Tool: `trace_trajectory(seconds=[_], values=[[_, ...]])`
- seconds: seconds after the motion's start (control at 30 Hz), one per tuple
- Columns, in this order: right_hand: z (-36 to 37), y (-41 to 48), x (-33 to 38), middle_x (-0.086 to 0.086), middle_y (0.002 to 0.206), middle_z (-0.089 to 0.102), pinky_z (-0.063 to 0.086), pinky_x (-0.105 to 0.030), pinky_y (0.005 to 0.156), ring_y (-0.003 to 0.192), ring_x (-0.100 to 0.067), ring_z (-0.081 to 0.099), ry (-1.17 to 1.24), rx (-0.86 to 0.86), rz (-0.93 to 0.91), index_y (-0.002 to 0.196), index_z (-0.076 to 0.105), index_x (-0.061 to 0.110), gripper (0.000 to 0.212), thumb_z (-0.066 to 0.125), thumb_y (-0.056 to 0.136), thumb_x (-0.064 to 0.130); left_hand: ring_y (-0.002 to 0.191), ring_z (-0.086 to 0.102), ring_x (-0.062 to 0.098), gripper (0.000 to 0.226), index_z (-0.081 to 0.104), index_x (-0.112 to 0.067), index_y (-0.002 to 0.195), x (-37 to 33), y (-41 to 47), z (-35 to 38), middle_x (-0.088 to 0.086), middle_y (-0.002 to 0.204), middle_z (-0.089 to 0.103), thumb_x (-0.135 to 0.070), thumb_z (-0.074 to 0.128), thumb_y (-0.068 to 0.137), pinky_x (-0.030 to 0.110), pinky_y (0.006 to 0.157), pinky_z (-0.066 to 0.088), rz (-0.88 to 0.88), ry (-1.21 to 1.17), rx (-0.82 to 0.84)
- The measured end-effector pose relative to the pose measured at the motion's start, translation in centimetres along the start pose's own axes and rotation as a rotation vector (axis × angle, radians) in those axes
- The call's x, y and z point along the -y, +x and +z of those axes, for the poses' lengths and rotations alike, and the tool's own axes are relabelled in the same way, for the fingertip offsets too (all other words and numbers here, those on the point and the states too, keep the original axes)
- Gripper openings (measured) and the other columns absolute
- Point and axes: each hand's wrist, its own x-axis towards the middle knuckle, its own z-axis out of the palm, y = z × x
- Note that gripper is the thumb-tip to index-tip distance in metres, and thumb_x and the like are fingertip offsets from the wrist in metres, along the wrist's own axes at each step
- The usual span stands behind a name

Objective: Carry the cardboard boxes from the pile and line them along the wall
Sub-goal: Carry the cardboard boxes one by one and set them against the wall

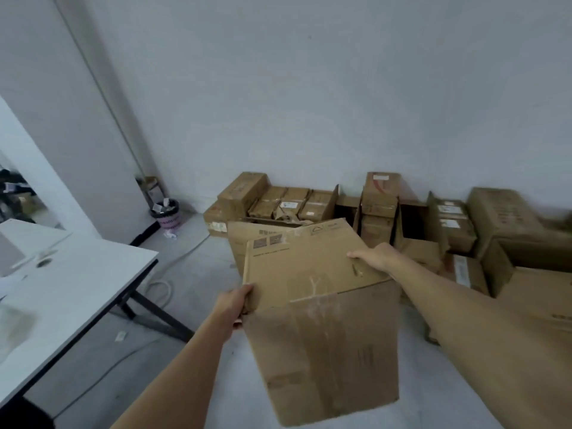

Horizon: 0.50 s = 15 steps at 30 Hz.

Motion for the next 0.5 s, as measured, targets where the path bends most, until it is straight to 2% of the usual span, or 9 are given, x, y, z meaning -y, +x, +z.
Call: trace_trajectory(seconds=[0.17, 0.27, 0.33, 0.43, 0.5], values=[[2.2, 12.1, 4.7, -0.014, 0.127, 0.060, 0.050, -0.044, 0.097, 0.105, -0.032, 0.061, 0.034, 0.025, 0.046, 0.138, 0.050, 0.003, 0.097, 0.074, 0.068, 0.065, 0.069, 0.053, 0.023, 0.028, 0.061, -0.008, 0.096, -6.5, 11.7, 1.1, 0.010, 0.083, 0.056, -0.036, 0.059, 0.094, 0.029, 0.061, 0.043, 0.025, 0.017, 0.013], [2.0, 17.4, 8.1, -0.015, 0.129, 0.058, 0.049, -0.045, 0.099, 0.108, -0.032, 0.060, 0.074, 0.000, 0.082, 0.139, 0.048, 0.002, 0.093, 0.073, 0.072, 0.063, 0.070, 0.052, 0.021, 0.028, 0.060, -0.009, 0.100, -11.8, 18.1, 2.2, 0.009, 0.085, 0.057, -0.036, 0.057, 0.095, 0.027, 0.059, 0.040, 0.028, 0.064, 0.038], [1.0, 20.6, 10.0, -0.015, 0.127, 0.058, 0.048, -0.045, 0.099, 0.108, -0.033, 0.059, 0.103, -0.016, 0.103, 0.137, 0.048, -0.001, 0.090, 0.071, 0.077, 0.061, 0.073, 0.052, 0.022, 0.032, 0.062, -0.008, 0.103, -15.7, 22.1, 3.4, 0.011, 0.091, 0.058, -0.038, 0.058, 0.094, 0.028, 0.060, 0.041, 0.043, 0.095, 0.050], [-1.2, 25.3, 11.4, -0.014, 0.116, 0.059, 0.049, -0.044, 0.098, 0.103, -0.033, 0.060, 0.143, -0.047, 0.133, 0.136, 0.049, -0.002, 0.086, 0.070, 0.079, 0.059, 0.073, 0.051, 0.022, 0.028, 0.061, -0.013, 0.092, -21.0, 26.8, 6.4, 0.012, 0.095, 0.058, -0.040, 0.057, 0.094, 0.029, 0.063, 0.039, 0.079, 0.146, 0.078], [-3.2, 28.7, 12.0, -0.013, 0.115, 0.059, 0.050, -0.042, 0.094, 0.099, -0.031, 0.060, 0.180, -0.079, 0.156, 0.136, 0.049, -0.001, 0.087, 0.070, 0.079, 0.060, 0.071, 0.049, 0.021, 0.029, 0.060, -0.011, 0.100, -24.5, 29.8, 9.6, 0.010, 0.089, 0.056, -0.039, 0.054, 0.097, 0.027, 0.060, 0.038, 0.094, 0.179, 0.128]])
